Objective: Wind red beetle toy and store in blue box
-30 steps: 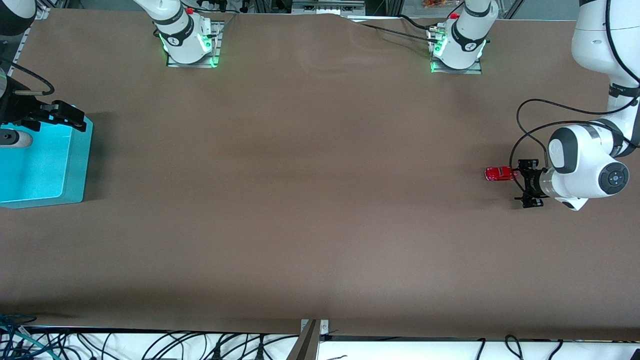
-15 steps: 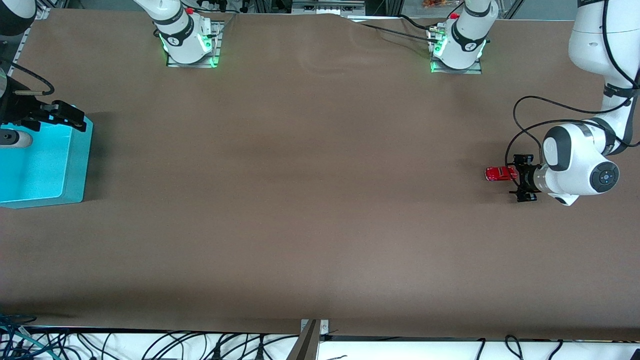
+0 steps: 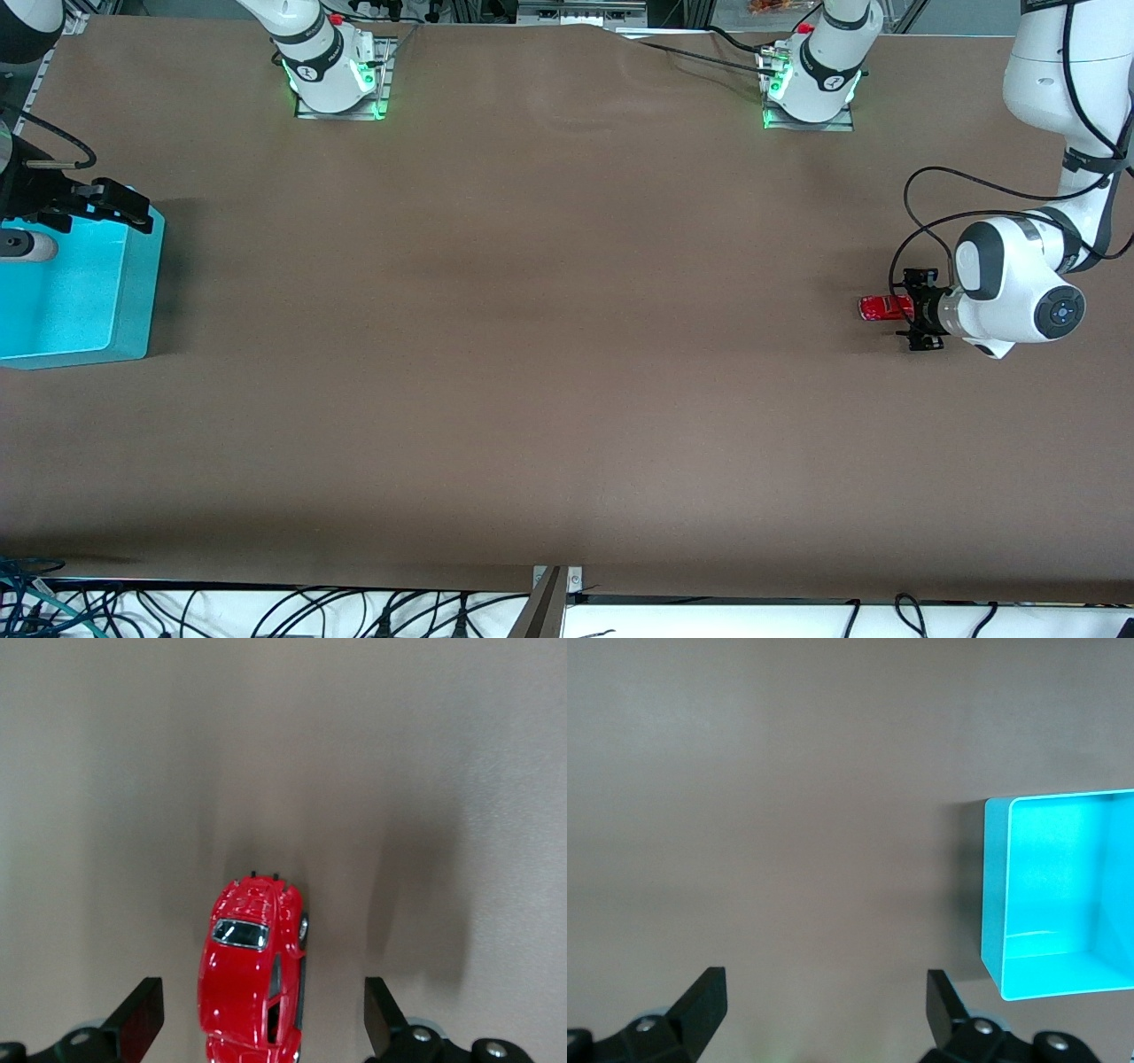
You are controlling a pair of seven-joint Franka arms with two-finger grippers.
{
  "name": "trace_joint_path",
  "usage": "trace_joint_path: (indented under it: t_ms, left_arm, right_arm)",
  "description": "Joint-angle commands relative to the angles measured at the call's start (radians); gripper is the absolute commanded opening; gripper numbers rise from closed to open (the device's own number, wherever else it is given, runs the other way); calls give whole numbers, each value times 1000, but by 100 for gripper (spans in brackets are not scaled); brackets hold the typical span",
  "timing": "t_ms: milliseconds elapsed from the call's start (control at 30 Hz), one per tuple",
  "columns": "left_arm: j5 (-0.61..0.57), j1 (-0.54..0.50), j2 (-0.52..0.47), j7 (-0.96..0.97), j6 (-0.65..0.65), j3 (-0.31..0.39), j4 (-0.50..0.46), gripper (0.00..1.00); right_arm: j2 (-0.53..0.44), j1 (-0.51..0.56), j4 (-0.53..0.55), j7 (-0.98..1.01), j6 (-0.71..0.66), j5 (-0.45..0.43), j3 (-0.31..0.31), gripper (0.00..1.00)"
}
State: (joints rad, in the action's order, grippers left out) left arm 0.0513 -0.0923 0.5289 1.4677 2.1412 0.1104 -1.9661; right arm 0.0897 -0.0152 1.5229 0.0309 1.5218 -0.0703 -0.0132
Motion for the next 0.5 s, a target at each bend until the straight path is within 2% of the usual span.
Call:
trace_joint_path:
  t_ms: [0, 300, 467]
  left_arm:
    - [19, 16, -15, 0, 3, 8, -8, 0]
    - [9, 23, -21, -10, -1, 2, 15, 0]
    - [7, 20, -32, -13, -13, -37, 47, 0]
  right_arm:
    - [10, 6, -26, 15, -9, 10, 4, 100]
    - [10, 6, -26, 15, -9, 10, 4, 100]
    - [10, 6, -26, 15, -9, 10, 4, 100]
